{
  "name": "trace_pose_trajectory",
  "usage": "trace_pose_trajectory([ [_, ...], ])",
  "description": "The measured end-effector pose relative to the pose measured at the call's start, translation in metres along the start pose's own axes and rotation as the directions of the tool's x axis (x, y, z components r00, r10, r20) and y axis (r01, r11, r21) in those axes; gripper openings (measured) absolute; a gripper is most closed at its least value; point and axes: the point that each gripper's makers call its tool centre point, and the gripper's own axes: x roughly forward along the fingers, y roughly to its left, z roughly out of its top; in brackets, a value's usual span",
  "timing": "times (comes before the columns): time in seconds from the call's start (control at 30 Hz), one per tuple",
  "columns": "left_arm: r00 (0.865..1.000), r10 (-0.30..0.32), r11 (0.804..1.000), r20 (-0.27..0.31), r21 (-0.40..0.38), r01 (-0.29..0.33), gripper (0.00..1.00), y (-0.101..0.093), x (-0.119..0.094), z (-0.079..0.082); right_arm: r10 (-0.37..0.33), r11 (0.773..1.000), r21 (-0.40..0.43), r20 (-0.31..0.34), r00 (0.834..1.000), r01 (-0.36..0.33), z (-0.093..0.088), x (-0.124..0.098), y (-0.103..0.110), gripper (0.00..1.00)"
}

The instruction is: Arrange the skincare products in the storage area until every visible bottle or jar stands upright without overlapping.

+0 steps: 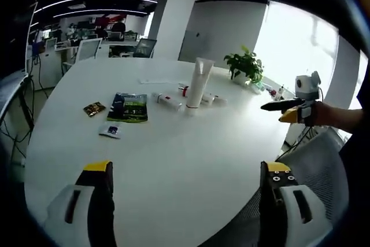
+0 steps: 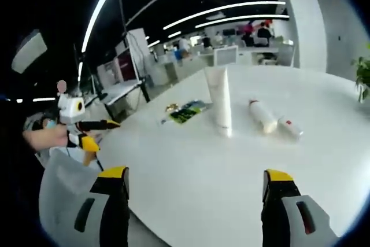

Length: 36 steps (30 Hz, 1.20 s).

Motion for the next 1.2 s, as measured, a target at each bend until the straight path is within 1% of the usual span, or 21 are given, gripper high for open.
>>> trace_pose_trajectory([
  [0.07, 1.000, -0.001, 1.000, 0.003, 0.003, 0.001, 0.99, -0.001, 0.000, 0.001, 0.004, 1.000, -0.007, 0.002, 1.000, -0.004, 0.003, 0.000, 0.000, 0.99],
  [0.2, 1.000, -0.005, 1.000, 0.002, -0.003, 0.005, 0.99, -0.003, 0.003, 0.000, 0.003, 1.000, -0.012, -0.015, 1.000, -0.003, 0.001, 0.000, -0.002, 0.99],
  [0.33, 1.000, -0.017, 1.000, -0.018, 0.005, 0.017, 0.99, -0.006, 0.005, -0.004, 0.002, 1.000, 0.030, -0.006, 1.000, -0.002, 0.005, 0.002, -0.006, 0.99],
  [0.53, 1.000, -0.019, 1.000, -0.017, -0.003, 0.019, 0.99, -0.002, 0.009, -0.002, -0.004, 1.000, 0.025, -0.026, 1.000, 0.005, 0.010, 0.010, -0.015, 0.98],
  [0.63, 0.999, -0.021, 1.000, -0.027, -0.001, 0.021, 0.99, 0.000, 0.012, -0.003, -0.004, 1.000, 0.027, -0.033, 0.999, 0.005, 0.011, 0.015, -0.019, 0.97],
  [0.8, 0.999, -0.027, 1.000, -0.036, 0.000, 0.027, 0.98, 0.002, 0.016, -0.003, 0.003, 0.999, 0.051, -0.041, 0.999, 0.000, 0.015, 0.025, -0.026, 0.99],
  [0.83, 0.999, -0.030, 1.000, -0.039, 0.000, 0.030, 0.98, 0.002, 0.017, -0.003, -0.002, 0.999, 0.044, -0.046, 0.999, 0.005, 0.014, 0.026, -0.028, 0.98],
  [0.9, 0.999, -0.034, 0.999, -0.043, -0.001, 0.034, 0.98, 0.002, 0.018, -0.003, -0.043, 0.999, -0.007, -0.095, 0.995, 0.043, 0.010, 0.027, -0.039, 0.98],
  [0.93, 0.998, -0.034, 0.999, -0.045, -0.001, 0.034, 0.98, 0.003, 0.019, -0.003, -0.050, 0.998, -0.038, -0.095, 0.994, 0.047, 0.012, 0.029, -0.040, 0.97],
  [0.97, 0.998, -0.034, 0.999, -0.045, -0.001, 0.034, 0.98, 0.003, 0.019, -0.003, -0.049, 0.998, -0.033, -0.096, 0.994, 0.046, 0.013, 0.030, -0.040, 0.97],
  [1.03, 0.999, -0.034, 0.999, -0.043, -0.006, 0.033, 0.98, 0.004, 0.020, -0.003, -0.045, 0.998, -0.048, -0.114, 0.992, 0.040, 0.013, 0.032, -0.041, 0.97],
  [1.07, 0.998, -0.034, 0.999, -0.043, -0.010, 0.034, 0.98, 0.005, 0.021, -0.003, -0.046, 0.998, -0.049, -0.112, 0.993, 0.041, 0.015, 0.033, -0.044, 0.96],
  [1.17, 0.998, -0.036, 0.999, -0.050, -0.012, 0.035, 0.97, 0.005, 0.024, -0.005, -0.049, 0.998, -0.054, -0.124, 0.991, 0.043, 0.019, 0.037, -0.051, 0.91],
  [1.2, 0.998, -0.033, 0.999, -0.055, -0.012, 0.033, 0.97, 0.005, 0.026, -0.007, -0.048, 0.998, -0.044, -0.140, 0.989, 0.042, 0.018, 0.038, -0.052, 0.89],
])
